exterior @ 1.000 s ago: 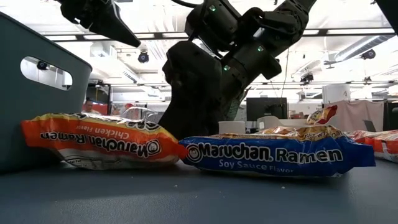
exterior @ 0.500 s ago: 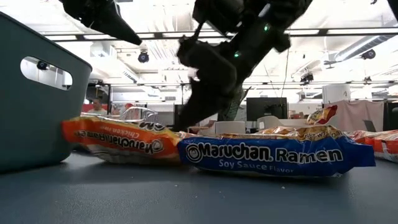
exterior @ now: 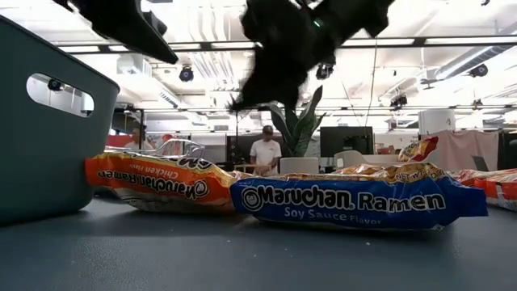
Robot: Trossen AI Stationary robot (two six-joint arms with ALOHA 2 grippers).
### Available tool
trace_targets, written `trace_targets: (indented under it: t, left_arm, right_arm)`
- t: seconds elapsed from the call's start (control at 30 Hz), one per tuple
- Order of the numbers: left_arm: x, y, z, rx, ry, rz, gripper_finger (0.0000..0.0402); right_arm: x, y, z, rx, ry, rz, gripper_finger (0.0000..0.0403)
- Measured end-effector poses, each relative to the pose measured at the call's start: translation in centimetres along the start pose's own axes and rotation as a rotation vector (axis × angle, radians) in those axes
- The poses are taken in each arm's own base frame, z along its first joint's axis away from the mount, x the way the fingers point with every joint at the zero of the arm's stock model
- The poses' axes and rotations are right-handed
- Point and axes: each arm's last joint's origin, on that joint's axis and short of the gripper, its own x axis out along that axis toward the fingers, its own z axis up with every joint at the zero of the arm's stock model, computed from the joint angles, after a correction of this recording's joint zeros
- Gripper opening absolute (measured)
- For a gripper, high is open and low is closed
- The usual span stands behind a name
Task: Sort Maruchan noodles
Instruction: Adjust the orange noodle pack
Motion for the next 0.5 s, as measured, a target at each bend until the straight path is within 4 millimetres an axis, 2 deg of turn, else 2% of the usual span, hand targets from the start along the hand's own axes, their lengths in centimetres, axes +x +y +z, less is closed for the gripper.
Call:
trace_targets:
  t: [0.2, 0.37, 0.5]
  left_arm:
    - [1.4, -0.6, -0.1, 0.011, 0.013, 0.005, 0.0056]
    - [1.7, -0.8, 0.3, 0.014, 0.018, 0.006, 0.0056]
    - [1.4, -0.8, 1.0, 0.004, -0.005, 0.0, 0.0056]
  right_arm:
    - [4.3, 1.6, -1.6, -0.019, -0.143, 0.144, 0.0008]
    - [7.5, 1.5, -3.2, -0.013, -0.106, 0.138, 0.0008]
    - [8.8, 1.0, -3.8, -0.006, -0.068, 0.141, 0.0008]
